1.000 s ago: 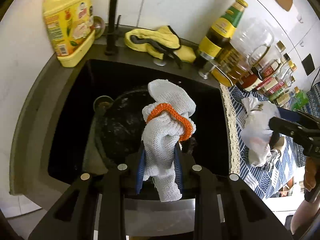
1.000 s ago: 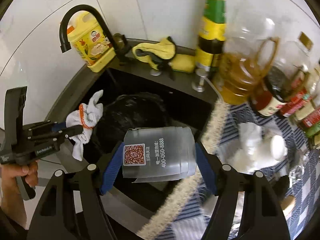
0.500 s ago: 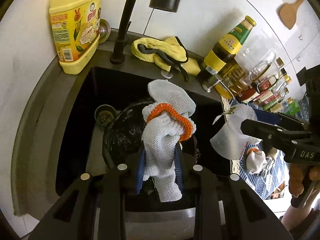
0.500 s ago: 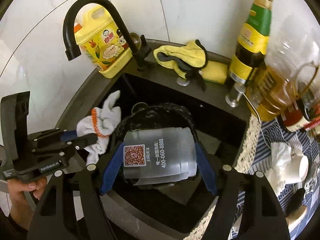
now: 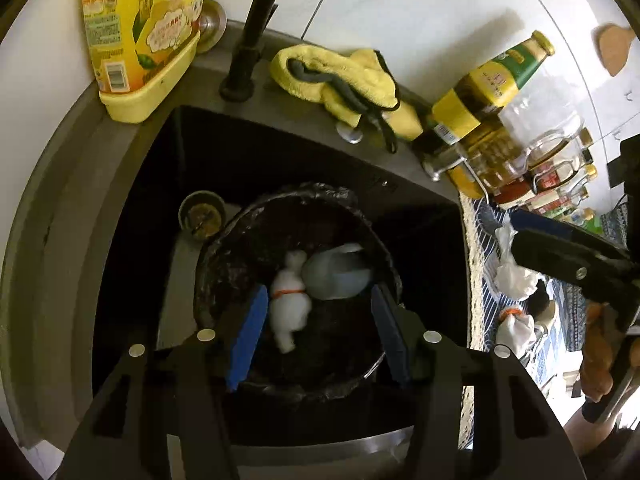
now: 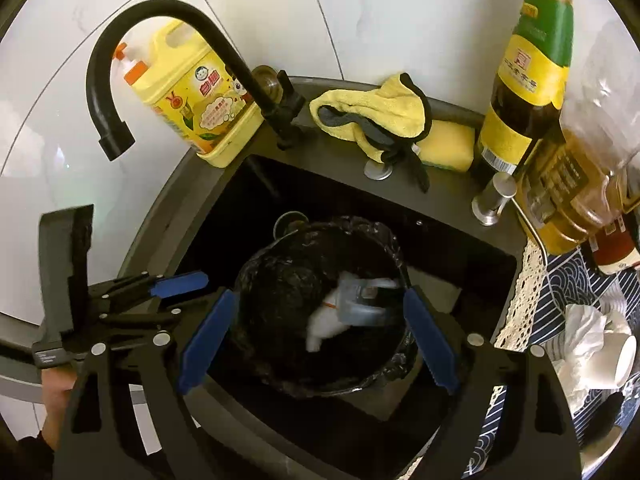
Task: Collect trash
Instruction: 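Carry the cup and glove over the trash bin and open both grippers, then grasp the brown paper cup with the right gripper while the left moves toward the second glove, then grasp the second white glove with the left gripper while the right holds the paper cup, then carry the paper cup and glove over the trash bin and open both grippers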
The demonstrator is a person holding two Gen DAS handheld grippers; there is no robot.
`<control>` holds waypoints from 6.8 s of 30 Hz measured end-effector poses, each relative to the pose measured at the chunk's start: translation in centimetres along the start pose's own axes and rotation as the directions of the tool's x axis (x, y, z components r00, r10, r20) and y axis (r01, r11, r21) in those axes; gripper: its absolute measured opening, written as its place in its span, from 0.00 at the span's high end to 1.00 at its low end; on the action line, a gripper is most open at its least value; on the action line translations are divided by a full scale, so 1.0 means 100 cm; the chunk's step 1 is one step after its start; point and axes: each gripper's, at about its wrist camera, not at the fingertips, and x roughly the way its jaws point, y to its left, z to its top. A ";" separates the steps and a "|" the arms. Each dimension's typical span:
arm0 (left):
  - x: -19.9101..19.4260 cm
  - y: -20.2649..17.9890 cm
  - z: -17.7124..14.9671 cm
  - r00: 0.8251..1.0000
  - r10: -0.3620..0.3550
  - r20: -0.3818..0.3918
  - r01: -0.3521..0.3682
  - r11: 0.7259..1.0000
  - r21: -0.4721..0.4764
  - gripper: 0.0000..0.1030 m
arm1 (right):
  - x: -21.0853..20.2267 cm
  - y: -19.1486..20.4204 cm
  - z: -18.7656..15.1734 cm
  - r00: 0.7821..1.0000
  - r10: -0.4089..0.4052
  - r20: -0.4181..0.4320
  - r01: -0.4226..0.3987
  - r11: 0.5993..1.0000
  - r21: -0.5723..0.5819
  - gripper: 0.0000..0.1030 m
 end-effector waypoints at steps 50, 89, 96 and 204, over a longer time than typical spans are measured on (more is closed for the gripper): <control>0.004 -0.185 -0.059 0.997 -0.004 -0.072 0.022 0.968 0.249 0.36 | -0.187 -0.249 -0.236 0.966 -0.201 0.163 0.053 0.771 0.635 0.14; 0.101 -0.316 -0.088 0.962 0.126 -0.243 -0.034 0.936 0.351 0.31 | -0.148 -0.422 -0.335 0.946 0.107 0.305 -0.322 0.401 0.858 0.35; 0.120 -0.333 -0.084 0.948 0.127 -0.292 -0.011 0.929 0.369 0.31 | -0.180 -0.418 -0.334 0.944 0.075 0.321 -0.319 0.462 0.828 0.35; -0.004 0.015 0.008 0.985 -0.166 -0.056 0.156 0.977 -0.147 0.46 | 0.040 -0.040 -0.011 0.968 0.214 -0.128 -0.160 0.926 0.341 0.18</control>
